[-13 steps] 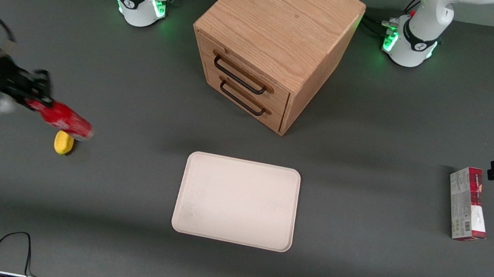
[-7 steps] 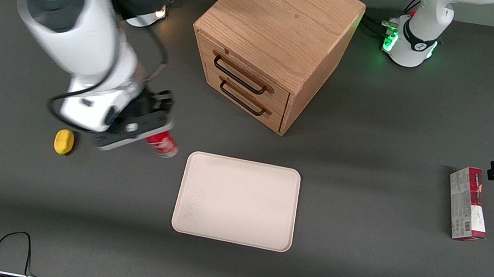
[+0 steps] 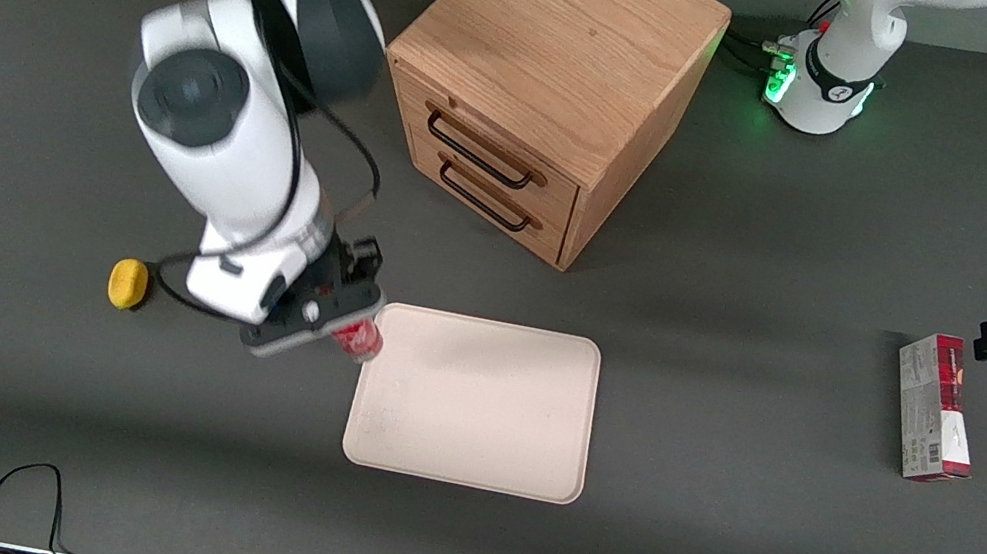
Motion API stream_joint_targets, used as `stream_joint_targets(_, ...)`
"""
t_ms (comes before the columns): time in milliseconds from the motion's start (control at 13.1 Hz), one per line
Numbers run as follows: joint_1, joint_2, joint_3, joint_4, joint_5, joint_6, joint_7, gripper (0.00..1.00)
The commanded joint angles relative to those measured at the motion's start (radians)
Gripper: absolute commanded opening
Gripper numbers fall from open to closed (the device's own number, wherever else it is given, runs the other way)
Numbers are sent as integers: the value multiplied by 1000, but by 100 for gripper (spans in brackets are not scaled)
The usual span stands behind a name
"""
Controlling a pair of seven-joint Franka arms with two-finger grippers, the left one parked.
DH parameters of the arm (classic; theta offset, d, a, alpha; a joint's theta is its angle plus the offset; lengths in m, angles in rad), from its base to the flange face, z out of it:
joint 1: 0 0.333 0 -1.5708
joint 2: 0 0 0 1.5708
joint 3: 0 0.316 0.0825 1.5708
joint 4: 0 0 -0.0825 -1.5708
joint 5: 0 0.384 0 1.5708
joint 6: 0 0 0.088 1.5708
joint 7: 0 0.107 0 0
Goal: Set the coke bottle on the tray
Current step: 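Carry the held bottle over to the cream tray, then lower the bottle onto the tray and open the right gripper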
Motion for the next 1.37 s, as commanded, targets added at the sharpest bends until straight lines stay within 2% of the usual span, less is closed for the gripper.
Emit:
stream_joint_targets(0, -2, 117, -10, 45, -15, 97, -9, 2)
stream_joint_targets(305, -8, 225, -24, 44, -15, 216, -7, 2)
stream_joint_targets(534, -8, 252, -24, 36, -15, 238, -4, 3)
stream_joint_targets(610, -8, 251, -24, 32, -15, 238, -3, 9)
stream_joint_targets(686, -8, 252, -24, 32, -15, 238, 2, 45)
stream_joint_targets(763, -7, 252, -24, 32, -15, 238, 2, 99)
stream_joint_targets(1144, -8, 208, -27, 33, -15, 220, 3, 100)
stream_joint_targets(1297, -4, 130, -28, 33, -14, 140, 5, 100)
